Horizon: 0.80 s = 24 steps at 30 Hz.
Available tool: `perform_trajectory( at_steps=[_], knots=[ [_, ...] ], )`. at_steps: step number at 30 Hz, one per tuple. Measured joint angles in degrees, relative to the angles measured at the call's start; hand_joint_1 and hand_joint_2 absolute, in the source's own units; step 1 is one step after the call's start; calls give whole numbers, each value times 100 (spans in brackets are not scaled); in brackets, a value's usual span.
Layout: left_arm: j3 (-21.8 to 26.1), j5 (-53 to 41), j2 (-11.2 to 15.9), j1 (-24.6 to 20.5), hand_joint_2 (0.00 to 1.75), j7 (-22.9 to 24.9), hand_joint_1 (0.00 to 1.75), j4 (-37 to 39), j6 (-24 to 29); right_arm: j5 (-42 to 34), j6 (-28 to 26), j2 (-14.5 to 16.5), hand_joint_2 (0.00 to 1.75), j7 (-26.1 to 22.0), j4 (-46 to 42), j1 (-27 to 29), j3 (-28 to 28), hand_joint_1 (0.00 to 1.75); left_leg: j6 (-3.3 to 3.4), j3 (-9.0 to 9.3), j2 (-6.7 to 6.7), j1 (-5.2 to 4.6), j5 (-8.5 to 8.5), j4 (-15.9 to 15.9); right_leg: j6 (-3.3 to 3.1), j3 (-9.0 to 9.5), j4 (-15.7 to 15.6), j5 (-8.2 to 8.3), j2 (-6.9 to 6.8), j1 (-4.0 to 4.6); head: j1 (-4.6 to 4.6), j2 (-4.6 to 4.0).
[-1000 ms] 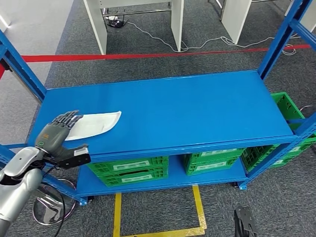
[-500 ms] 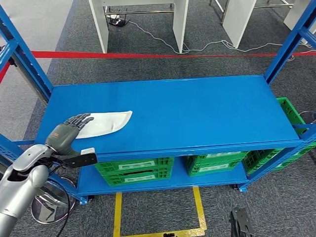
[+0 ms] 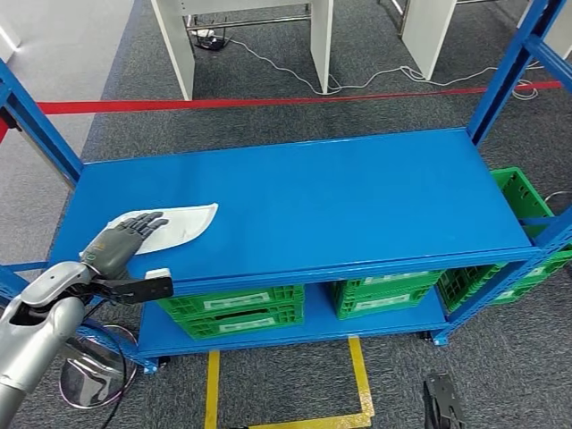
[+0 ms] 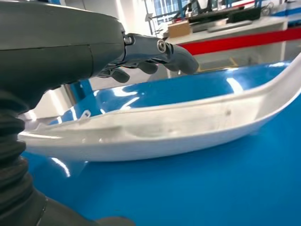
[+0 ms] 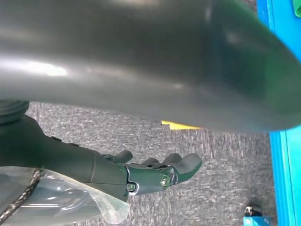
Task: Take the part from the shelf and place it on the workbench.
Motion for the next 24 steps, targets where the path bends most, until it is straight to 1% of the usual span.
perform_trajectory(
  at_steps=[1, 2, 3, 4, 5, 7, 9, 10, 11, 13, 14, 15, 16, 17, 18, 19, 20, 21, 22, 23, 24],
  knots=[
    [-20, -29, 22, -1, 175, 40, 0, 19, 9, 5, 0, 0, 0, 1, 1, -1, -2, 0, 22, 90, 0, -2, 168, -209, 0, 11, 0, -3, 3, 7, 0, 0],
    [-36, -60, 47, -5, 175, 86, 0, 32, 26, 10, 1, 1, 0, 2, 0, -2, -3, 0, 60, 267, 0, -8, 399, -598, 3, 26, 0, -8, 7, 15, -1, 0],
    [-47, -91, 74, -11, 175, 130, 0, 42, 46, 13, 1, 5, 0, 2, 1, -5, -3, 0, 104, 456, 1, -21, 573, -991, 9, 36, -2, -13, 10, 23, 4, 1],
    [-56, -117, 99, -18, 175, 171, 0, 50, 65, 15, 1, 11, 0, 2, 1, -6, -4, 0, 146, 611, 1, -37, 692, -1331, 23, 36, -1, -16, 12, 31, 3, 1],
    [-61, -136, 121, -26, 175, 206, 0, 60, 82, 15, 1, 17, 0, 3, 1, -4, -5, 0, 177, 699, 2, -54, 735, -1536, 44, 26, -1, -15, 10, 34, 3, 0],
    [-69, -157, 151, -34, 175, 243, 0, 81, 100, 15, -1, 24, 0, 6, 1, 4, -10, 0, 201, 716, -2, -75, 713, -1635, 101, 4, -11, -3, 0, 32, 1, 1],
    [-74, -167, 168, -38, 175, 252, 0, 101, 110, 14, -3, 16, 0, 8, 1, 2, -16, 0, 220, 751, 1, -43, 742, -1705, 160, -30, 17, -45, -8, 30, 5, 1],
    [-76, -177, 173, -47, 175, 256, 0, 109, 118, 15, -3, 14, 0, 7, 1, -3, -17, 0, 238, 775, 5, -25, 761, -1745, 189, -88, 130, -125, -8, 29, 14, 1],
    [-80, -195, 173, -55, 175, 273, 0, 119, 128, 17, -3, 11, 0, 7, 1, -6, -19, 0, 256, 796, 9, -8, 776, -1776, 212, -207, 367, -259, -7, 24, 23, 1],
    [-86, -245, 176, -55, 175, 315, 0, 149, 148, 24, -4, 15, 0, 11, 1, 3, -22, 0, 282, 798, 11, -12, 778, -1782, 255, -572, 1115, -580, -8, 12, 40, 1],
    [-89, -270, 177, -40, 175, 336, 0, 171, 155, 27, -5, 15, 0, 16, 1, 12, -25, 0, 286, 797, 11, -12, 777, -1780, 271, -744, 1439, -676, -10, 8, 39, 1],
    [-89, -295, 179, -23, 175, 347, 0, 195, 162, 33, -5, 15, 0, 19, 1, 21, -27, 0, 285, 797, 10, -12, 775, -1779, 285, -837, 1591, -675, -12, 4, 40, 1],
    [-85, -321, 180, -8, 175, 357, 0, 221, 174, 41, -5, 14, 0, 21, 1, 25, -30, 0, 280, 798, 9, -10, 772, -1776, 295, -820, 1519, -569, -15, -1, 40, 0],
    [-80, -350, 183, 2, 175, 368, 0, 246, 191, 50, -5, 14, 0, 21, 1, 24, -33, 0, 270, 801, 8, -5, 765, -1769, 301, -697, 1246, -386, -19, -9, 39, 0],
    [-72, -382, 188, 6, 175, 379, 0, 268, 215, 60, -5, 12, 0, 20, 1, 18, -36, 0, 251, 802, 6, 1, 753, -1753, 305, -505, 847, -180, -24, -19, 39, 1],
    [-58, -413, 200, 8, 175, 390, 0, 287, 243, 69, -4, 11, 0, 20, 1, 9, -38, 0, 220, 793, 2, -7, 732, -1724, 302, -296, 471, -52, -25, -24, 43, 1],
    [-42, -442, 216, 8, 175, 401, 0, 303, 269, 79, -3, 11, 0, 20, 1, 2, -39, 0, 188, 778, -2, -15, 714, -1692, 278, -146, 199, 20, -18, -27, 42, 1],
    [-20, -468, 236, 9, 175, 409, 0, 321, 295, 89, -2, 10, 0, 20, 1, 0, -39, 0, 154, 764, -6, -25, 703, -1663, 247, -62, 56, 31, -12, -23, 43, 1],
    [5, -485, 259, 13, 175, 413, 0, 340, 317, 100, -1, 11, 0, 20, 1, 3, -39, 0, 126, 751, -10, -34, 700, -1649, 206, -38, 32, 1, -4, -13, 45, 1],
    [32, -496, 276, 17, 175, 412, 0, 364, 336, 110, -1, 11, 0, 21, 1, 9, -40, 0, 106, 748, -12, -29, 701, -1643, 158, -48, 36, 9, -1, -10, 44, 1],
    [63, -501, 295, 21, 175, 407, 0, 390, 354, 120, -1, 11, 0, 20, 1, 14, -40, 0, 82, 747, -12, -20, 684, -1630, 124, -47, 34, 14, -2, -11, 47, 1]
  ],
)
